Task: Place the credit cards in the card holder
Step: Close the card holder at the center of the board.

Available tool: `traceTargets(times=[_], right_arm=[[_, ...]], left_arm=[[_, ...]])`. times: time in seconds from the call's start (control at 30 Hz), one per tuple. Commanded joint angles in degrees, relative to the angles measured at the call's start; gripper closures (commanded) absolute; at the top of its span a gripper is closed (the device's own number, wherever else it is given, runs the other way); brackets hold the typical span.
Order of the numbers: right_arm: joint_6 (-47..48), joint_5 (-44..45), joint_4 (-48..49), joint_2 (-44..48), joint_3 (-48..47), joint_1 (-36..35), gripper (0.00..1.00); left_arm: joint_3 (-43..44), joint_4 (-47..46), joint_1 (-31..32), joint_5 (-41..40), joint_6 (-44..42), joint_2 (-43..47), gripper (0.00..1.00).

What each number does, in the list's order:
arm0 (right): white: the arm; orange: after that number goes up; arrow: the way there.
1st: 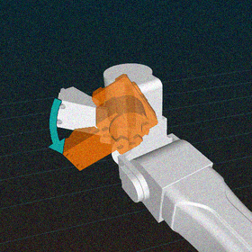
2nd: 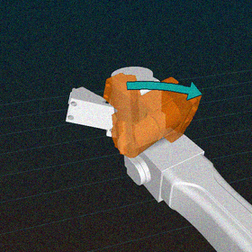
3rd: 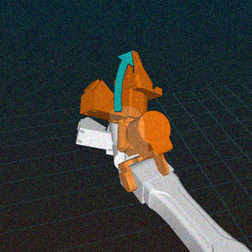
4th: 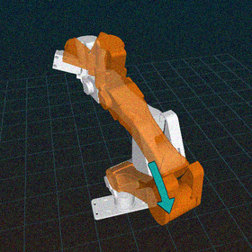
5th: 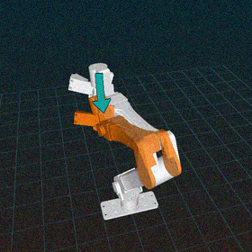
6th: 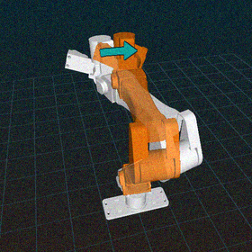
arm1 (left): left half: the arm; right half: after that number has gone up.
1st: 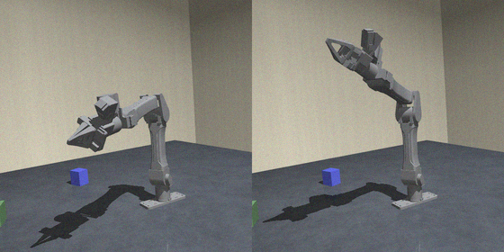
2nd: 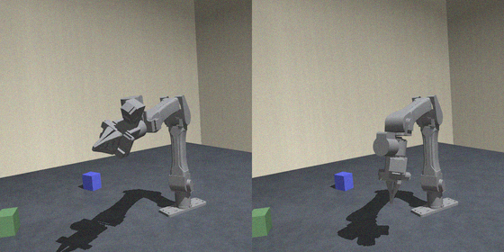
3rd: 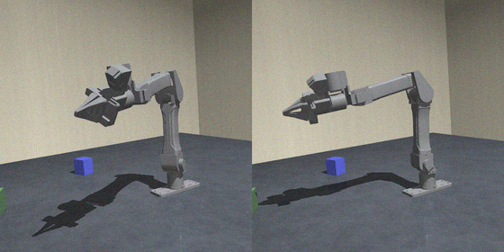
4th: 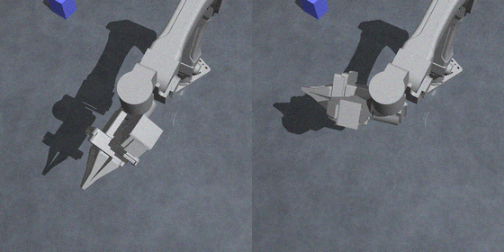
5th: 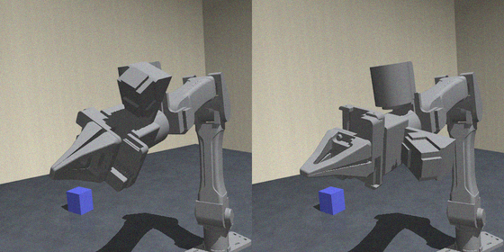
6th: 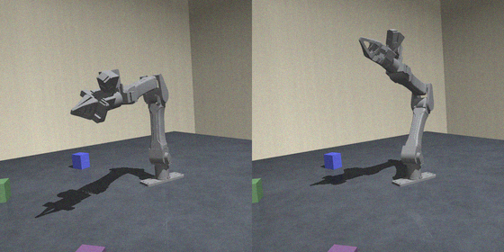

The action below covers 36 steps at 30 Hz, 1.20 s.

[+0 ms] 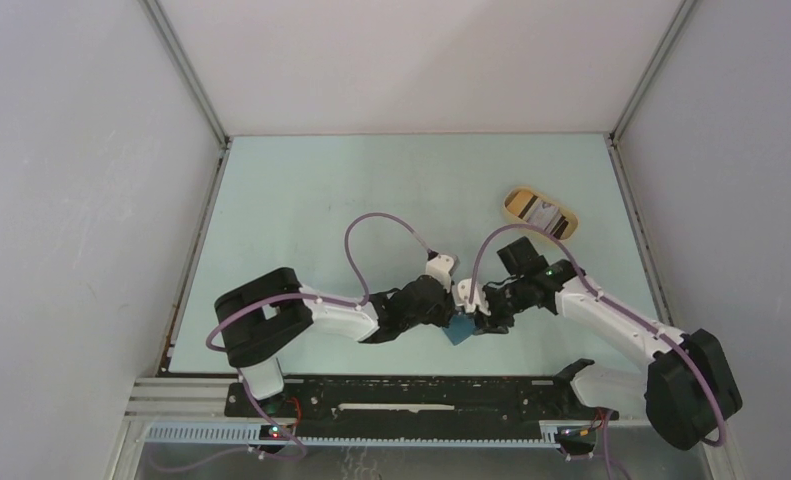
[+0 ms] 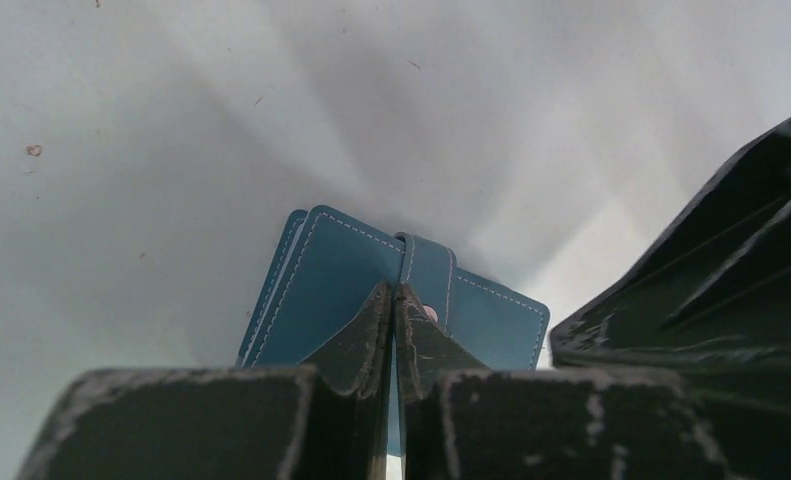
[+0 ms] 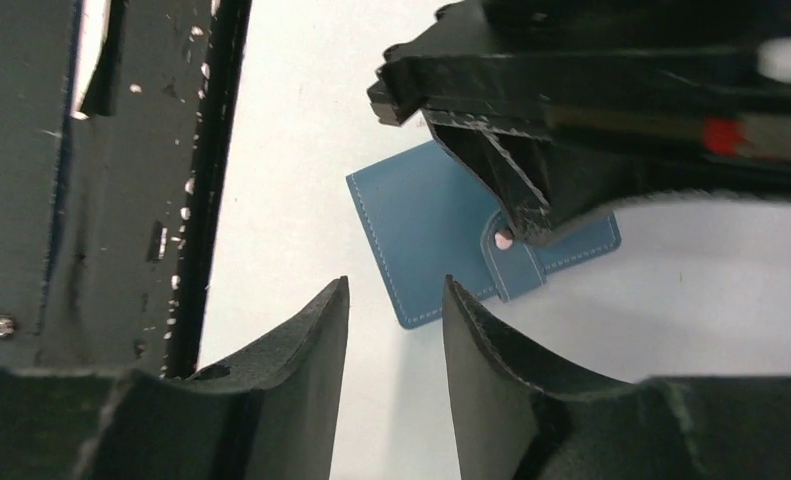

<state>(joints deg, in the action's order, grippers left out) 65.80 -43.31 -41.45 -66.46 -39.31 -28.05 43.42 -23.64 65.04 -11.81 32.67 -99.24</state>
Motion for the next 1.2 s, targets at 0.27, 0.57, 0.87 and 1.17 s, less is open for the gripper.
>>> traceTargets(times=[0.27,0.57,0.87,1.17], right_arm=[[-1.98,14.58,20.54,-1.01,4.62,-7.69,0.58],[0.35,14.38,21.42,-2.23,6.08,-9.49,0.60],[0.95,15.56,21.70,-3.84,6.51,-11.52,0.64],[1.03,17.39,23.16,-4.30,7.07,-12.13,0.67]], left_arm=[[-3.10,-2.48,-1.00,4.06,2.01,1.01,0.93],[-4.45,-5.21,-2.25,6.29,3.76,0.55,0.93],[-4.89,-6.89,-2.80,7.89,4.82,0.01,0.93],[-4.97,-7.65,-2.98,9.17,5.20,-0.43,0.93]])
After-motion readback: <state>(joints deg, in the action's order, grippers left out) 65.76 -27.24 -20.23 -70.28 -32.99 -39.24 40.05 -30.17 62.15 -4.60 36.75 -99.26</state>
